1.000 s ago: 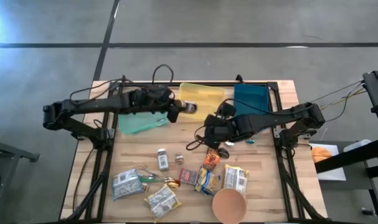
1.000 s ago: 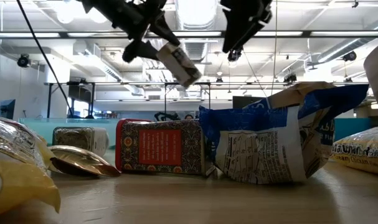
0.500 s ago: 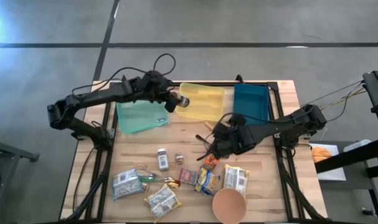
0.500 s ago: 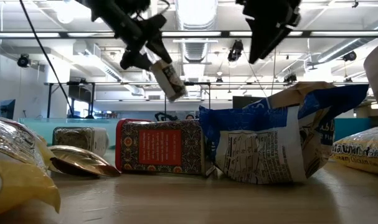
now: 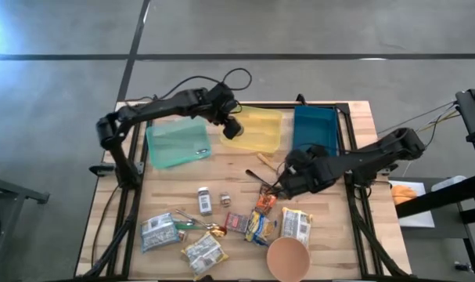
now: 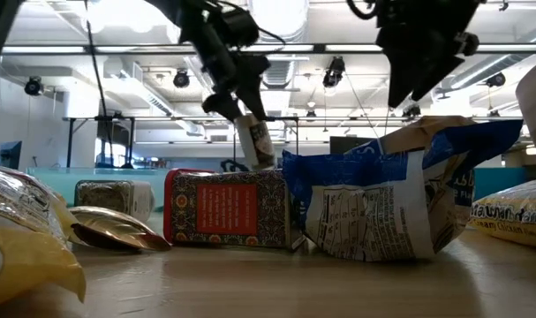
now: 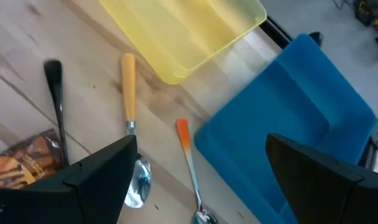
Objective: Pick & Place Food Item
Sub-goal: Put the gold seasoning bottle into the yellow bin
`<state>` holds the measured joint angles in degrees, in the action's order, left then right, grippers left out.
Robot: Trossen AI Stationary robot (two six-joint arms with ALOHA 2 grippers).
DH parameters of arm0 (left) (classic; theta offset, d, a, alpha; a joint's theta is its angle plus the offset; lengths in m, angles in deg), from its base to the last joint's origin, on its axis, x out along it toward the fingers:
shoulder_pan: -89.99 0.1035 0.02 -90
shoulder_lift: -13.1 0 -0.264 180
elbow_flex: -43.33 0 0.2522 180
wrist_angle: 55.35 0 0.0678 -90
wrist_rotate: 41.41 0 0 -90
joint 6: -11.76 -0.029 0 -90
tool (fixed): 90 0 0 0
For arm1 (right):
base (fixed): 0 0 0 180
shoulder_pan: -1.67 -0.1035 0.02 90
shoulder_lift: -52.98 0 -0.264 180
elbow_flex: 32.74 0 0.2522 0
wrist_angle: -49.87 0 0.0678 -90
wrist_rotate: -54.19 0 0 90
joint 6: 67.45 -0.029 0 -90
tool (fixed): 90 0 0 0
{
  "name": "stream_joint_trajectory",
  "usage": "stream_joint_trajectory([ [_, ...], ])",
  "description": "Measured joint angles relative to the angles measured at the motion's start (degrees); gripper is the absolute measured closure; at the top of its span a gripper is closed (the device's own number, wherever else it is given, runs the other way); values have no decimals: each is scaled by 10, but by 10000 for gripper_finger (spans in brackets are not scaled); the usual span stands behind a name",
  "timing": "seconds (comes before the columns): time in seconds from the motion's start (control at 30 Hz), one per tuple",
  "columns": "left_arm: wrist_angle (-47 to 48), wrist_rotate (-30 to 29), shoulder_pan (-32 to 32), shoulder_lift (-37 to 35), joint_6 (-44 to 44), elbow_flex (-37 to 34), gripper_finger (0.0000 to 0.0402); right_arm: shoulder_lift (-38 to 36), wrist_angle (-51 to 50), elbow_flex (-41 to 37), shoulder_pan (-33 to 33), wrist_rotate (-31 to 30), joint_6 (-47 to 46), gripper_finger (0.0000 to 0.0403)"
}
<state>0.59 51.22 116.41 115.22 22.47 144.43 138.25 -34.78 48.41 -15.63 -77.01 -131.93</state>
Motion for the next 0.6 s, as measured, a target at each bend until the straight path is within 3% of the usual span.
stream_joint_trajectory([
  [0.4,84,-2,32,65,-16,71,133,-90,230,-140,0,-13,70,51],
  [0.6,91,-2,38,91,-20,71,133,-94,281,-173,0,-10,79,51],
])
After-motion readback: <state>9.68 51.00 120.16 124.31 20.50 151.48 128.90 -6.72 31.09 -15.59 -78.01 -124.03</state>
